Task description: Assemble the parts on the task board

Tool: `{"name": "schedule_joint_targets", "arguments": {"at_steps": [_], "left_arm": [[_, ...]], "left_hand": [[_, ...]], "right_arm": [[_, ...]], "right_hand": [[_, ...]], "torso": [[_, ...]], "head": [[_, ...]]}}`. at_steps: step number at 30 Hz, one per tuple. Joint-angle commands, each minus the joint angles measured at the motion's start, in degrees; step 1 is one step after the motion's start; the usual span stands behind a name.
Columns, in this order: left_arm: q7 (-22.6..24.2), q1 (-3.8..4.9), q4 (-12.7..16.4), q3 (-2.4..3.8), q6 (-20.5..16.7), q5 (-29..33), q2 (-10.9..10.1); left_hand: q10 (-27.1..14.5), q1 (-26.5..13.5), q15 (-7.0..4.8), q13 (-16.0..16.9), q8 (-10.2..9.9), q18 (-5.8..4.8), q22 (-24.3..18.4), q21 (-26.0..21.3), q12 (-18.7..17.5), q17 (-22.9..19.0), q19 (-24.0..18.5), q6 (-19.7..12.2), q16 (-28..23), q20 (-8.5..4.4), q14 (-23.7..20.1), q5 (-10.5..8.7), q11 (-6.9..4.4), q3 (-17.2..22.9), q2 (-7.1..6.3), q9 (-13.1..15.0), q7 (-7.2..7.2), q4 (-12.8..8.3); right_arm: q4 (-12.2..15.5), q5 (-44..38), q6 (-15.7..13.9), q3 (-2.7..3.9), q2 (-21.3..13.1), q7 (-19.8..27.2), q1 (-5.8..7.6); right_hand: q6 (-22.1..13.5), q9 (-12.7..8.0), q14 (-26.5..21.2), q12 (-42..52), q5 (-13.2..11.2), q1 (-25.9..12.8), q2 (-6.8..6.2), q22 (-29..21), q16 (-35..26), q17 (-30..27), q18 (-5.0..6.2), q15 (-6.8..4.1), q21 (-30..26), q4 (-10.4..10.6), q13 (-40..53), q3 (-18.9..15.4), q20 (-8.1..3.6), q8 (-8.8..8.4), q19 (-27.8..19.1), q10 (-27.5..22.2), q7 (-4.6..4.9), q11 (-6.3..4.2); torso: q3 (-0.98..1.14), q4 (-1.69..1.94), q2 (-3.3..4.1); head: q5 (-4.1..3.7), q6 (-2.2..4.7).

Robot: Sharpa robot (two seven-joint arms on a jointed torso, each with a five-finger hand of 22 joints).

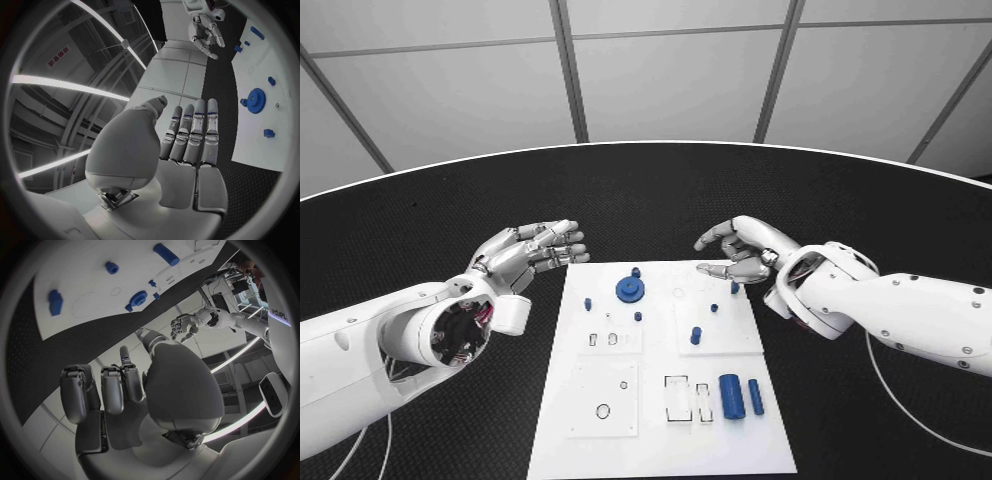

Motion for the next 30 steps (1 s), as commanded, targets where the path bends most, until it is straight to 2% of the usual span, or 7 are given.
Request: {"name": "schedule_joint_targets", "arguments": {"at_steps": [1,7,8,10,16,22,30], "left_arm": [[-0.01,-0.01,-0.21,0.00,0.12,0.00,0.23],[-0.04,-0.02,-0.51,-0.01,0.15,0.00,0.49],[-0.04,-0.02,-0.53,-0.01,0.15,0.00,0.50],[-0.04,-0.02,-0.57,-0.01,0.16,0.00,0.52],[-0.04,-0.03,-0.52,-0.01,0.20,0.00,0.49],[-0.04,-0.03,-0.51,-0.01,0.18,0.00,0.34],[-0.05,-0.03,-0.50,-0.01,0.20,0.00,0.28]], "left_hand": [[0.19,-0.46,0.06,0.02,-0.34,0.70,-0.08,0.24,-0.39,0.05,0.30,-0.16,-0.35,0.04,-0.19,-0.20,0.12,0.30,-0.22,-0.09,1.41,-0.07],[0.23,-0.46,0.05,0.02,-0.34,0.70,-0.09,0.24,-0.40,0.06,0.29,-0.13,-0.36,0.04,-0.18,-0.21,0.11,0.33,-0.26,-0.08,1.39,-0.09],[0.23,-0.46,0.05,0.02,-0.34,0.70,-0.09,0.24,-0.40,0.06,0.29,-0.13,-0.36,0.04,-0.18,-0.21,0.11,0.33,-0.26,-0.08,1.39,-0.09],[0.23,-0.46,0.05,0.02,-0.34,0.70,-0.09,0.24,-0.40,0.06,0.29,-0.13,-0.36,0.04,-0.18,-0.21,0.11,0.33,-0.26,-0.08,1.39,-0.09],[0.23,-0.46,0.05,0.02,-0.34,0.70,-0.09,0.24,-0.40,0.06,0.29,-0.13,-0.36,0.04,-0.18,-0.21,0.11,0.33,-0.26,-0.08,1.39,-0.09],[0.23,-0.46,0.05,0.02,-0.34,0.70,-0.09,0.24,-0.40,0.06,0.29,-0.13,-0.36,0.04,-0.18,-0.21,0.11,0.33,-0.26,-0.08,1.39,-0.09],[0.23,-0.46,0.05,0.02,-0.34,0.70,-0.09,0.24,-0.40,0.06,0.29,-0.13,-0.36,0.04,-0.18,-0.21,0.11,0.33,-0.26,-0.08,1.39,-0.09]], "right_arm": [[-0.71,1.19,-0.34,-0.03,-3.35,1.23,-0.01],[-2.63,1.88,-0.82,-0.46,-5.21,2.03,-0.13],[-2.91,1.93,-0.83,-0.52,-5.36,2.07,-0.18],[-3.32,2.00,-0.79,-0.61,-5.53,1.99,-0.29],[-4.25,1.12,0.16,-0.81,-5.34,0.75,-1.65],[-3.88,-0.81,0.55,-0.88,-4.72,-1.33,-4.23],[-4.17,-1.63,0.24,-0.89,-3.10,-3.50,-5.40]], "right_hand": [[0.38,-0.14,5.70,0.04,0.01,1.07,-0.14,15.09,-0.05,13.40,-0.86,-0.37,0.15,-0.66,10.22,0.12,-0.44,0.19,6.06,1.67,-0.15,-0.44],[0.14,-0.29,5.72,-0.01,0.16,1.46,-0.37,15.09,-0.02,13.50,-0.86,-0.40,0.15,-0.91,10.17,0.16,-0.48,0.02,6.06,1.64,-0.16,-0.50],[-0.04,-0.35,5.72,-0.03,0.18,1.52,-0.45,15.09,-0.02,13.51,-0.86,-0.39,0.15,-0.96,10.14,0.15,-0.49,-0.09,6.06,1.61,-0.11,-0.47],[-0.45,-0.51,5.73,-0.10,0.21,1.62,-0.56,15.09,-0.01,13.54,-0.86,-0.29,0.15,-1.01,10.08,0.12,-0.46,-0.34,6.06,1.55,0.03,-0.40],[-2.07,-1.09,5.76,-0.40,0.17,1.89,-0.83,15.09,0.04,13.68,-0.86,0.47,0.15,-1.09,9.79,-0.36,0.00,-1.26,6.06,1.25,0.62,0.05],[-3.21,-1.53,5.77,-0.49,-0.43,1.89,-0.74,15.09,0.06,13.75,-0.86,1.08,0.15,-0.59,9.69,-2.22,0.62,-1.83,6.06,1.12,0.98,0.42],[-3.45,-1.70,5.81,-0.47,-0.89,2.06,-0.34,15.09,0.12,13.90,-0.86,1.35,0.15,-0.02,9.69,-3.86,0.93,-1.90,6.06,1.10,1.19,0.63]], "torso": [[0.22,-0.35,-0.17],[0.43,-0.47,-0.25],[0.38,-0.45,-0.22],[0.51,-0.38,-0.09],[0.27,-0.31,-0.19],[0.35,-0.40,-0.14],[0.20,-0.34,-0.20]], "head": [[-0.47,0.33],[-1.02,0.33],[-1.03,0.30],[-1.17,0.17],[-1.07,-0.22],[-0.92,-0.44],[-0.98,-0.66]]}}
